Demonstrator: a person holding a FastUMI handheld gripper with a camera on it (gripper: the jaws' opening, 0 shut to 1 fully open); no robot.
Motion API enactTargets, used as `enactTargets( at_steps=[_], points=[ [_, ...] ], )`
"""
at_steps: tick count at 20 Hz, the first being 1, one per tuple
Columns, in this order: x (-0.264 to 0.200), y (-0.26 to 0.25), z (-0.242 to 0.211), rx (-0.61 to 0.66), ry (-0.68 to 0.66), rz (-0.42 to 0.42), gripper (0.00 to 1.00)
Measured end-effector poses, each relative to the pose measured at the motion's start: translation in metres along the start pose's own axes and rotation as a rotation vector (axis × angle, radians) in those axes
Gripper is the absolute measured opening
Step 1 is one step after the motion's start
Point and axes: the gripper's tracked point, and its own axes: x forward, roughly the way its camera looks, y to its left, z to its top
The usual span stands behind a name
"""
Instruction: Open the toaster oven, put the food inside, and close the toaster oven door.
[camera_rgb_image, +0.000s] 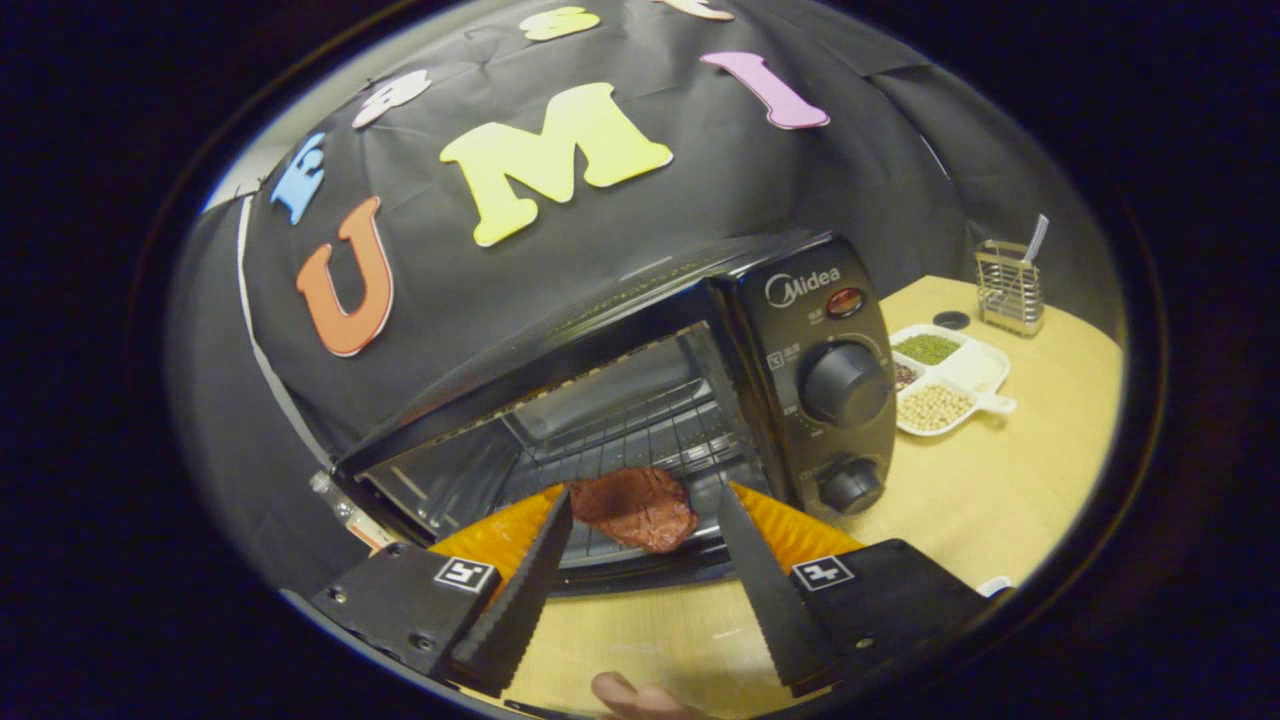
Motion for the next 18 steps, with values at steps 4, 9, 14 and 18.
enactTargets(
  at_steps=[4, 9, 14, 18],
  points=[
    [-0.047, -0.002, -0.002, -0.119, -0.043, -0.029, 0.95],
    [-0.1, 0.007, -0.033, -0.188, -0.046, -0.016, 0.98],
    [-0.13, 0.011, -0.094, -0.307, 0.042, -0.029, 0.98],
    [-0.139, 0.011, -0.156, -0.33, 0.194, -0.03, 0.99]
  ],
)
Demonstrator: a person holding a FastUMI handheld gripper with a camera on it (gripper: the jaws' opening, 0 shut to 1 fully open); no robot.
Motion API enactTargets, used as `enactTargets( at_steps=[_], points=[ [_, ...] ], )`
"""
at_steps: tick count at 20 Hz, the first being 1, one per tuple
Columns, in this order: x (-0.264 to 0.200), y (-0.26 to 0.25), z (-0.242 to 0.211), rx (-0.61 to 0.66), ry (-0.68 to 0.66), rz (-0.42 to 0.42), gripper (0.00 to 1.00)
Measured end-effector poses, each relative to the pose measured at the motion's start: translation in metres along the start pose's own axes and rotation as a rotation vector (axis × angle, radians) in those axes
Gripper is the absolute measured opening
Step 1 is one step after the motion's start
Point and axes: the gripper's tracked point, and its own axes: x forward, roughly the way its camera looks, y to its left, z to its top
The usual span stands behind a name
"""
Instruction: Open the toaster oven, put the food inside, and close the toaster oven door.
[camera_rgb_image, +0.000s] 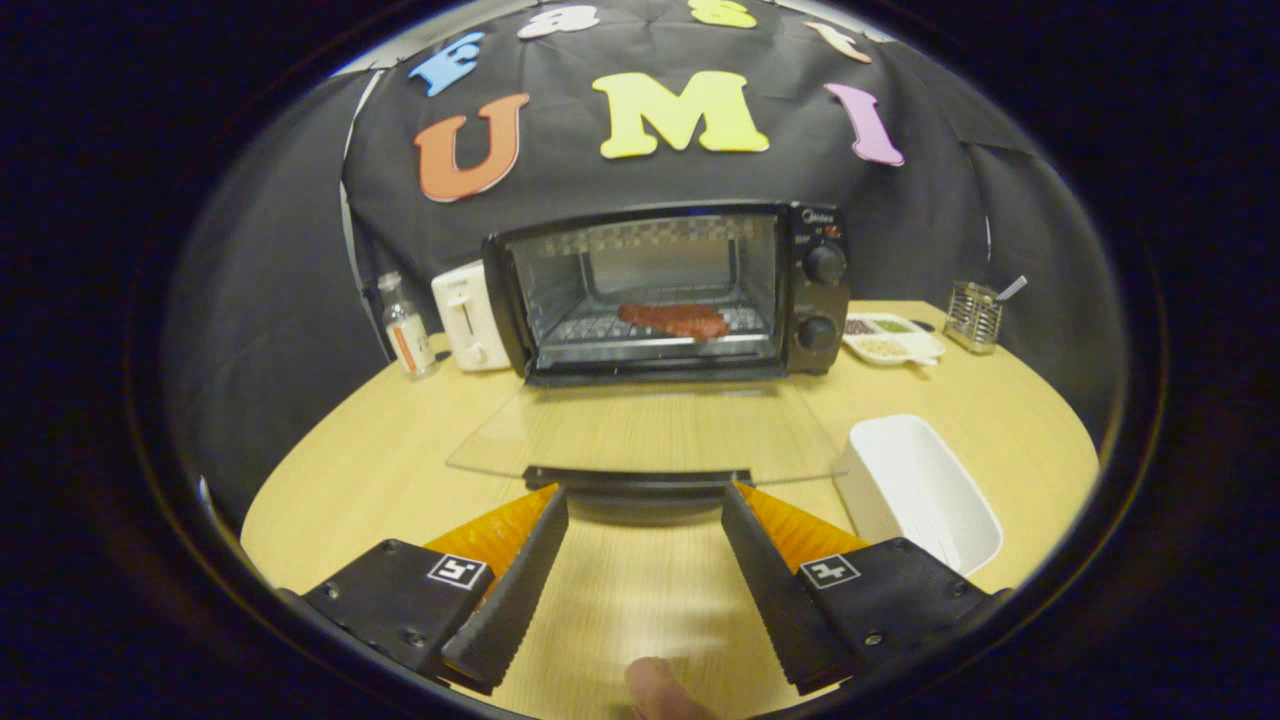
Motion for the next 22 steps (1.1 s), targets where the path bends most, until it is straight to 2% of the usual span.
enactTargets(
  at_steps=[6, 22],
  points=[
    [0.016, 0.0, -0.021, 0.012, 0.083, -0.039, 0.99],
    [0.04, -0.006, 0.001, -0.037, 0.059, -0.098, 0.99]
  ],
)
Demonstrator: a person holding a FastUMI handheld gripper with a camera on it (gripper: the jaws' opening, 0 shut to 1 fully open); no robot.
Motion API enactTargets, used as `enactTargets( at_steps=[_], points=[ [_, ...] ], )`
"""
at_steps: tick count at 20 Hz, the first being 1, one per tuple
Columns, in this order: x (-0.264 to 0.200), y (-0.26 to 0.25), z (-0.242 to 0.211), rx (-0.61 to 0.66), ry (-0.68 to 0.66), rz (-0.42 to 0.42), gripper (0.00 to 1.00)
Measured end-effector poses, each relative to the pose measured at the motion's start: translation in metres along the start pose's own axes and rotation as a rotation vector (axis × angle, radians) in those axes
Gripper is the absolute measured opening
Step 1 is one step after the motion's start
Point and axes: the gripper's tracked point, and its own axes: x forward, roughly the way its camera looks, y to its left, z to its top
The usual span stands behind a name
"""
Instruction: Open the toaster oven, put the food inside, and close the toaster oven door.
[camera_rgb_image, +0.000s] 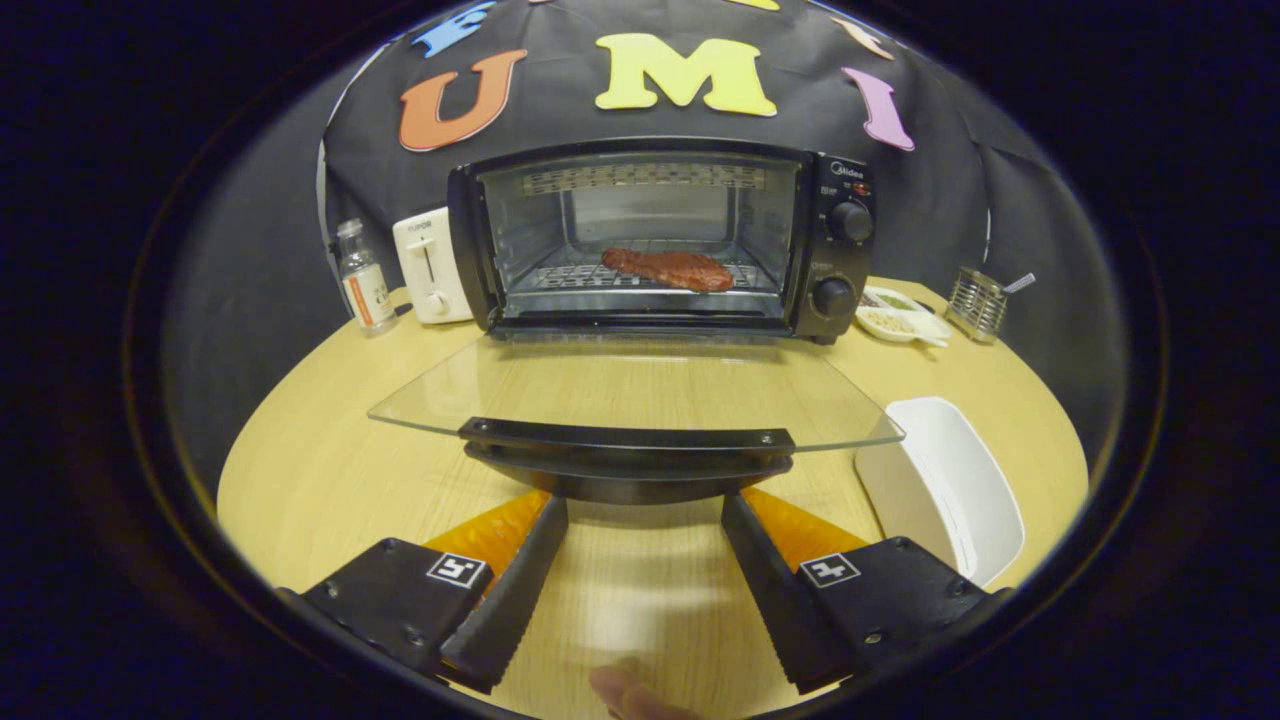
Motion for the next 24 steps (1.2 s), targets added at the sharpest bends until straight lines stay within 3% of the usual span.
enactTargets(
  at_steps=[8, 18, 24],
  points=[
    [-0.002, 0.011, 0.031, -0.035, -0.068, -0.007, 0.99],
    [-0.012, 0.003, 0.11, -0.105, -0.19, -0.062, 0.99],
    [-0.025, 0.0, 0.17, -0.038, -0.274, -0.045, 1.0]
  ],
)
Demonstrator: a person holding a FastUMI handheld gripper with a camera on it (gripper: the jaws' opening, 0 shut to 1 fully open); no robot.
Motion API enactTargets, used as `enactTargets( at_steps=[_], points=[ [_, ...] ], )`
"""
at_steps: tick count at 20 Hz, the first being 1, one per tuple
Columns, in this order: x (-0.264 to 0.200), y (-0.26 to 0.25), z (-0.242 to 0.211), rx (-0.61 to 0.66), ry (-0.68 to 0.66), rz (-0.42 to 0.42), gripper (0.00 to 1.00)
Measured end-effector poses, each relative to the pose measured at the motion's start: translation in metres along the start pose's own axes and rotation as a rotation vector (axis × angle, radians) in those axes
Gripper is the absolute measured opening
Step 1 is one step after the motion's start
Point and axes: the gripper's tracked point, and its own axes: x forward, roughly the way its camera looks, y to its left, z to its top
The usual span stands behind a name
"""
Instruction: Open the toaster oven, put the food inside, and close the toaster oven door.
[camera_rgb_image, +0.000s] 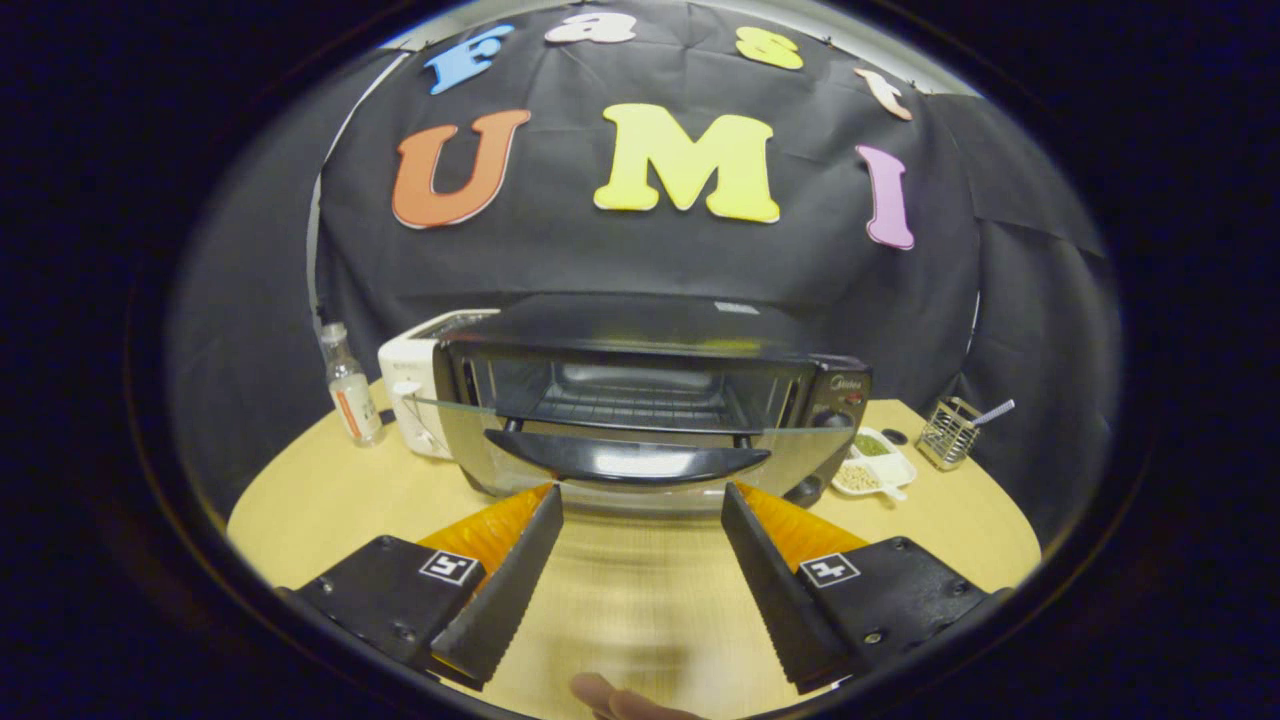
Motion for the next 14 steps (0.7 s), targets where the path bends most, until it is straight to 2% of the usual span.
enactTargets(
  at_steps=[5, 14],
  points=[
    [-0.051, -0.009, 0.066, -0.02, -0.165, -0.002, 1.0],
    [-0.24, -0.065, 0.123, -0.022, -0.398, -0.114, 1.0]
  ],
)
